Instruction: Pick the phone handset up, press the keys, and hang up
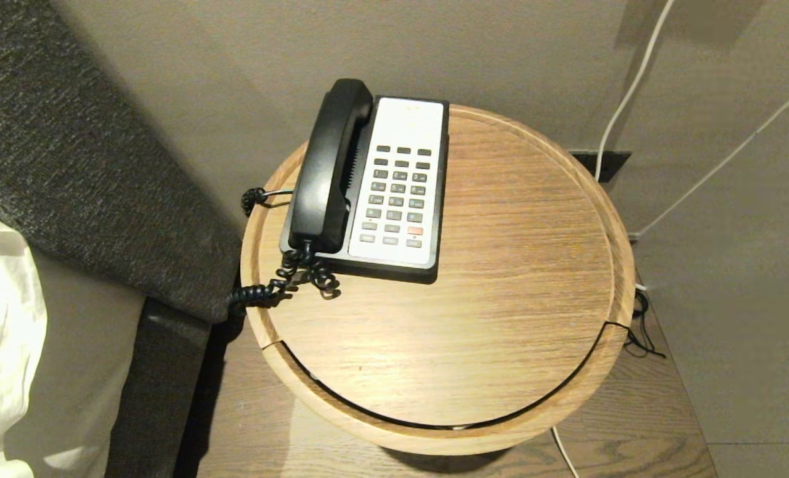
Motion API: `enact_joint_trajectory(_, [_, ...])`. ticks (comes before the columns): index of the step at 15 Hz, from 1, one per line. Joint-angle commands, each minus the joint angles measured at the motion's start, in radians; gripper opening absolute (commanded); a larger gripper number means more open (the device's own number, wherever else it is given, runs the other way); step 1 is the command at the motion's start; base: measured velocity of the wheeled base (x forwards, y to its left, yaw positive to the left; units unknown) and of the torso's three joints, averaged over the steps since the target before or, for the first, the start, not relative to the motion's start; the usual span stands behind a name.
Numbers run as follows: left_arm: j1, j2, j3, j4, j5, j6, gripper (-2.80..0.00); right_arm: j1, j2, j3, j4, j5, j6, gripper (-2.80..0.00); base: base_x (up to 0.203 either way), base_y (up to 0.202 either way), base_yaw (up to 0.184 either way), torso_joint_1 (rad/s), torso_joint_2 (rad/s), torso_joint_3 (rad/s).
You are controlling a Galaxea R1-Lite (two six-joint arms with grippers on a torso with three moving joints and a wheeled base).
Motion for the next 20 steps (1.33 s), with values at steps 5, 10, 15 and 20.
enact_joint_trajectory(5, [0.0, 0.001, 0.077, -0.16, -0.066, 0.103, -2.8, 0.001, -0.004, 0.065, -0.073, 0.101, 0.012, -2.8, 0.0, 0.0, 0.0, 0.0, 0.0, 0.0])
enact_joint_trajectory(10, [0.0, 0.002, 0.088, -0.164, -0.063, 0.098, -2.8, 0.001, -0.005, 0.062, -0.067, 0.1, 0.013, -2.8, 0.0, 0.0, 0.0, 0.0, 0.0, 0.0])
enact_joint_trajectory(15, [0.0, 0.0, 0.09, -0.172, -0.068, 0.13, -2.8, 0.001, -0.006, 0.065, -0.076, 0.099, 0.026, -2.8, 0.0, 0.0, 0.0, 0.0, 0.0, 0.0])
enact_joint_trajectory(20, [0.0, 0.0, 0.09, -0.172, -0.065, 0.128, -2.8, 0.001, -0.007, 0.065, -0.076, 0.099, 0.026, -2.8, 0.0, 0.0, 0.0, 0.0, 0.0, 0.0])
